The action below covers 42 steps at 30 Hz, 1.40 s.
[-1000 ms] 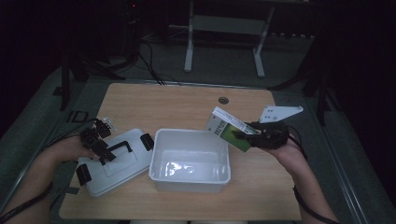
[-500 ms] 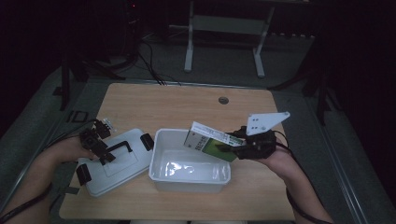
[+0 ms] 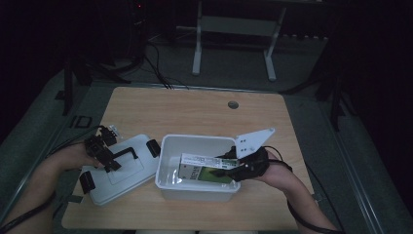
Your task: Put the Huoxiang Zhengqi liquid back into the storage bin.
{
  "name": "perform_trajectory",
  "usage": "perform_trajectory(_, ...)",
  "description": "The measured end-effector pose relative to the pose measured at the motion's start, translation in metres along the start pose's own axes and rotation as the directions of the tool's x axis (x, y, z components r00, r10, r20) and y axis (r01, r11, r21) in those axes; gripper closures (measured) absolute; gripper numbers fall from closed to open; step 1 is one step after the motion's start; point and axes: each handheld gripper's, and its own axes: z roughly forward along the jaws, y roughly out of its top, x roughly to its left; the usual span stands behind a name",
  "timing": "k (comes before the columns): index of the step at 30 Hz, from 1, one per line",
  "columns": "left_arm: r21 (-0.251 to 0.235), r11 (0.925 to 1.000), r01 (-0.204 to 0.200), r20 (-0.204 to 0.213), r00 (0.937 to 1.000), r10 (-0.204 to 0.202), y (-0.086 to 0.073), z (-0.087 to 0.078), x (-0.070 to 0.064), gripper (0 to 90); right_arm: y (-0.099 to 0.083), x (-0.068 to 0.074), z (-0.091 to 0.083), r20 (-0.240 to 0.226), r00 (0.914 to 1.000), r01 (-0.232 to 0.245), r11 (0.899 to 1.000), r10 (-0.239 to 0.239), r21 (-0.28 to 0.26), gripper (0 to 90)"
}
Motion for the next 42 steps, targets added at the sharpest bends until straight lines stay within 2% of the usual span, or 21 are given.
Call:
perform_trajectory(5,0.002,1.0,-0.002,-0.003,1.0,0.002,0.0,0.0,0.0,32.7,-0.007,-0.001,0.02,-0.037,0.9992,0.019,0.998,-0.017,0.052,63.7)
perform_trajectory(14,0.005,1.0,0.002,0.0,1.0,-0.002,0.0,0.003,0.001,32.7,-0.025,-0.013,0.047,-0.065,0.9977,-0.011,0.992,0.019,0.128,63.8)
perform_trajectory(18,0.017,0.9999,0.001,-0.004,1.0,-0.001,0.0,0.004,0.001,32.7,-0.03,-0.018,0.057,-0.072,0.9968,-0.023,0.985,0.036,0.17,63.8)
perform_trajectory(22,0.003,1.0,0.001,-0.003,1.0,-0.001,0.002,0.0,0.0,32.7,-0.032,-0.022,0.066,-0.079,0.9956,-0.033,0.979,0.05,0.202,63.7)
perform_trajectory(27,0.009,1.0,-0.004,-0.009,1.0,0.004,0.003,0.0,0.0,32.7,-0.034,-0.027,0.077,-0.074,0.9941,-0.058,0.964,0.08,0.259,63.7)
perform_trajectory(30,0.015,0.9999,-0.002,-0.009,1.0,0.002,0.002,0.002,0.0,32.7,-0.035,-0.027,0.082,-0.075,0.994,-0.055,0.956,0.079,0.287,63.7)
perform_trajectory(33,0.011,0.9999,-0.001,-0.007,1.0,0.001,0.002,0.002,0.0,32.7,-0.034,-0.027,0.085,-0.082,0.9943,-0.04,0.952,0.068,0.303,63.7)
perform_trajectory(36,0.011,0.9999,-0.001,-0.01,0.9999,0.001,0.001,0.002,0.0,32.7,-0.032,-0.028,0.086,-0.094,0.9926,-0.044,0.948,0.077,0.315,63.7)
perform_trajectory(38,0.007,1.0,-0.001,-0.01,0.9999,0.001,0.001,0.001,0.0,32.7,-0.031,-0.027,0.088,-0.091,0.9929,-0.042,0.941,0.077,0.336,63.7)
perform_trajectory(42,0.002,1.0,-0.004,-0.012,0.9999,0.004,0.001,-0.001,0.0,32.7,-0.032,-0.025,0.094,-0.075,0.9955,-0.023,0.915,0.058,0.403,63.4)
